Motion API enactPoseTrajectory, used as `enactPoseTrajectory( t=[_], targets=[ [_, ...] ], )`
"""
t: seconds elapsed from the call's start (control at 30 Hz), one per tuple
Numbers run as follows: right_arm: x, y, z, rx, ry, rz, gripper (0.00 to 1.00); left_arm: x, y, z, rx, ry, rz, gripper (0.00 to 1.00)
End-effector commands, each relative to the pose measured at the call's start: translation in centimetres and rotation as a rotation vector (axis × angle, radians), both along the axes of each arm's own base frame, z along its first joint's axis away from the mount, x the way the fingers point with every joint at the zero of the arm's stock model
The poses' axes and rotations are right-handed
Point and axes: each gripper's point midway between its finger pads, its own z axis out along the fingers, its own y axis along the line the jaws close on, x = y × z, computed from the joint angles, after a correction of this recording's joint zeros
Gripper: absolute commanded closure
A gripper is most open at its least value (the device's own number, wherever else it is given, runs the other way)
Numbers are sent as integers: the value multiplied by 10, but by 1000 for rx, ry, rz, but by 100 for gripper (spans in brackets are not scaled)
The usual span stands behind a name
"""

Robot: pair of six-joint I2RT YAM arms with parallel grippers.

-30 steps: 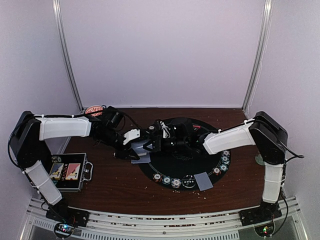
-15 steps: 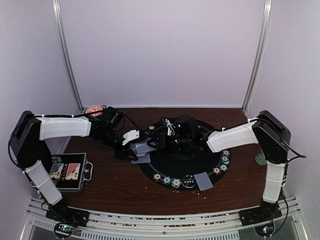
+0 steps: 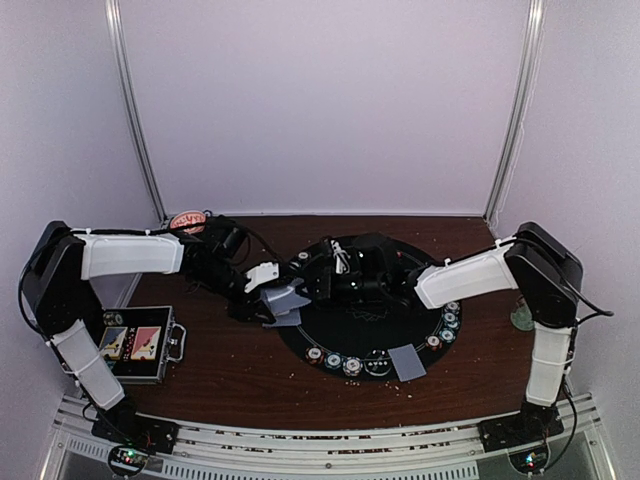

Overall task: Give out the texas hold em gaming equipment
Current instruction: Pick up the poker card from the face-down deck piles, then distribute the poker card in the big blind area.

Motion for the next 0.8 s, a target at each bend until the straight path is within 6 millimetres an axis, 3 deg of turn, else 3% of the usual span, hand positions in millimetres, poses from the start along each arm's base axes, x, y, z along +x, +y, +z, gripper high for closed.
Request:
enactPoseTrajectory(
  t=[0.0, 0.13, 0.23, 0.43, 0.6, 0.77],
  targets=[
    [3, -18, 13, 11, -14, -35, 100, 3, -5, 5, -27, -19, -14, 51],
    [12, -43, 18, 12, -11, -80, 100, 3, -5, 4, -26, -18, -12, 51],
    [27, -75, 19, -10, -12, -140, 100, 3, -5, 4, -26, -17, -14, 51],
    [68, -177, 13, -42, 22, -324, 100, 2, -5, 3, -26, -15, -15, 51],
    [93, -263, -7, -131, 89, -470, 100, 1, -5, 3, -27, -12, -17, 51],
    [105, -321, -17, -173, 120, -566, 100, 1, -6, 1, -29, -6, -20, 51]
  ],
)
